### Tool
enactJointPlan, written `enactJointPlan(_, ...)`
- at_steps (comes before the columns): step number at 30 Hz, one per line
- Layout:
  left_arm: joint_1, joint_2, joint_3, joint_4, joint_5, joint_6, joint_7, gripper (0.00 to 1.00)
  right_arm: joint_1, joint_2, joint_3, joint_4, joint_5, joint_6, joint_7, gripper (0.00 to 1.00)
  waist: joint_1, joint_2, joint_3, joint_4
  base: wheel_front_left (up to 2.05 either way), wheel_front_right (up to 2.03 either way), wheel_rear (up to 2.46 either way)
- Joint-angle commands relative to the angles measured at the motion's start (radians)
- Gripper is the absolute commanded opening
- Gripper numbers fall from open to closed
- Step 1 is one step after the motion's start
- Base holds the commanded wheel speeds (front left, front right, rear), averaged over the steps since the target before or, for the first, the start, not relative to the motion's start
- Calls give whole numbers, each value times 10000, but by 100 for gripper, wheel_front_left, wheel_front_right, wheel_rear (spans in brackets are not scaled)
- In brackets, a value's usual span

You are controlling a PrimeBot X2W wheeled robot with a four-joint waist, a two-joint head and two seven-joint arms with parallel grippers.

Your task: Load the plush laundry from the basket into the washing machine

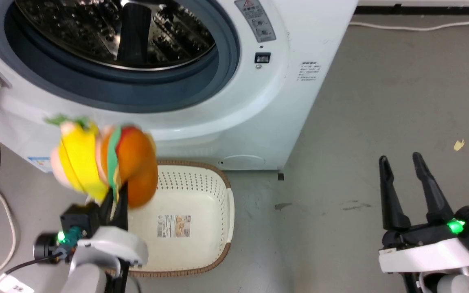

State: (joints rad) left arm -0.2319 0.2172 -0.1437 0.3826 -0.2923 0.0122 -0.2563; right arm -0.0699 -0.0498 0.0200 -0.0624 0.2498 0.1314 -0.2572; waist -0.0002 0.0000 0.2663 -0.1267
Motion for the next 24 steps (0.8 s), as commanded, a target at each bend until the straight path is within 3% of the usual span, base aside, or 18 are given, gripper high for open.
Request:
enactJointPlan(1,-1,-81,16,-119,52,25,-53,0,27,-4,-41,-27,-66,-7,-45,100,2,0,92,38,0,0,0)
enactJointPlan(5,-206,-58,401,-2004,561,91,-54,0,-247,-4,-202,-140,-57,-7,-45,100,2,0,717,-28,0,0,0)
enactJointPlan(10,-852,222,668,-2773,749,21,-54,0,-599,-4,-195,-279,7,-7,-45,100,2,0,1455,-211,0,0,0)
enactJointPlan(15,-2535,709,858,-2825,611,-271,380,0,-1024,-4,-95,-312,3,-7,-45,100,2,0,2577,-514,0,0,0)
enactJointPlan(24,-6264,2005,973,-1889,502,-845,2364,0,-1789,-4,91,-424,542,-7,-46,100,2,0,4272,-1292,0,0,0)
